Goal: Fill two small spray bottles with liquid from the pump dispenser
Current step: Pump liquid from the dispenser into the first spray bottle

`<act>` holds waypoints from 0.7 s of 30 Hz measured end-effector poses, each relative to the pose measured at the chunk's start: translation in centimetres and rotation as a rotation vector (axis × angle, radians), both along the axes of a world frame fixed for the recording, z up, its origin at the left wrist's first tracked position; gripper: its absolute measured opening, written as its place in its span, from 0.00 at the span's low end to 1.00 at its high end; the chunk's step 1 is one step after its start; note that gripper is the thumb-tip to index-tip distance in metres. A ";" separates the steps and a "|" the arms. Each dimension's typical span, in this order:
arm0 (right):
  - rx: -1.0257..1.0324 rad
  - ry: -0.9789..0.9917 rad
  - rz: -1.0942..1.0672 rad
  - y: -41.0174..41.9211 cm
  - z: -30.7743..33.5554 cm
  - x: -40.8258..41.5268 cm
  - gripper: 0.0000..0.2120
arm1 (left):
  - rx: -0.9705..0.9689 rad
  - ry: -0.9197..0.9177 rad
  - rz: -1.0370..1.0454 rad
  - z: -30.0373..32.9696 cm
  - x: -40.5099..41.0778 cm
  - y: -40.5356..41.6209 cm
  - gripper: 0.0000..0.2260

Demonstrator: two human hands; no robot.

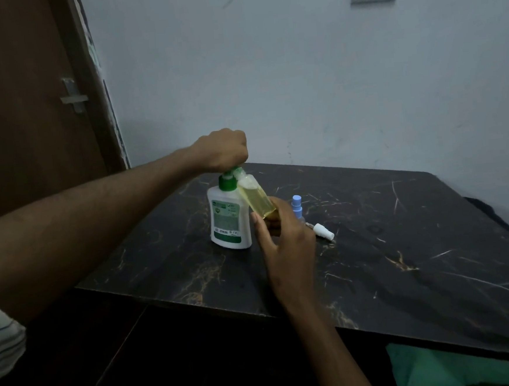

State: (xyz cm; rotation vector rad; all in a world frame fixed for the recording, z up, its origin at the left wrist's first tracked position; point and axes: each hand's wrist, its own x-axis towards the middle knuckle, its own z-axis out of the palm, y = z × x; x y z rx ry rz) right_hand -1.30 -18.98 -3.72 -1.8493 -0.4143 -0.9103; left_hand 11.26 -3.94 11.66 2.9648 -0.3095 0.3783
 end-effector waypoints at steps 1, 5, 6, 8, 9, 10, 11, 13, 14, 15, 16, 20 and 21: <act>0.000 0.001 0.002 0.0 0.0 0.0 0.13 | -0.009 -0.006 0.005 0.0 0.1 0.1 0.05; 0.003 0.006 -0.005 0.0 0.0 0.1 0.12 | -0.002 0.019 0.006 -0.1 0.4 0.0 0.05; -0.001 0.010 -0.001 0.0 0.0 0.1 0.13 | 0.016 0.033 0.005 -0.2 0.2 0.0 0.07; -0.009 0.019 0.005 0.1 0.0 0.0 0.14 | 0.043 0.049 -0.015 -0.2 0.1 0.1 0.06; -0.011 0.022 0.006 0.1 0.0 0.0 0.14 | 0.044 0.043 -0.019 -0.2 -0.1 0.1 0.05; -0.007 0.024 0.008 0.0 0.0 0.0 0.14 | 0.034 0.035 -0.021 -0.1 0.0 0.2 0.04; -0.002 0.027 0.010 0.0 0.0 0.0 0.14 | 0.015 0.030 -0.015 -0.1 0.1 0.3 0.04; 0.007 0.028 0.006 -0.1 0.0 0.0 0.13 | -0.013 0.035 -0.013 0.1 0.1 0.2 0.06; 0.017 0.025 0.003 -0.1 0.0 0.0 0.12 | -0.020 0.040 -0.021 0.2 0.1 0.1 0.06; 0.027 0.023 0.001 -0.1 0.0 0.0 0.11 | -0.030 0.039 -0.017 0.4 0.0 0.2 0.05; 0.035 0.021 -0.002 0.0 0.0 0.1 0.11 | -0.047 0.030 -0.015 0.5 0.0 0.3 0.05; 0.051 0.024 -0.023 0.0 0.0 0.2 0.11 | -0.143 -0.021 0.025 0.6 0.1 0.6 0.04; 0.059 0.024 -0.026 0.1 0.0 0.2 0.11 | -0.162 -0.024 0.031 0.6 0.1 0.7 0.04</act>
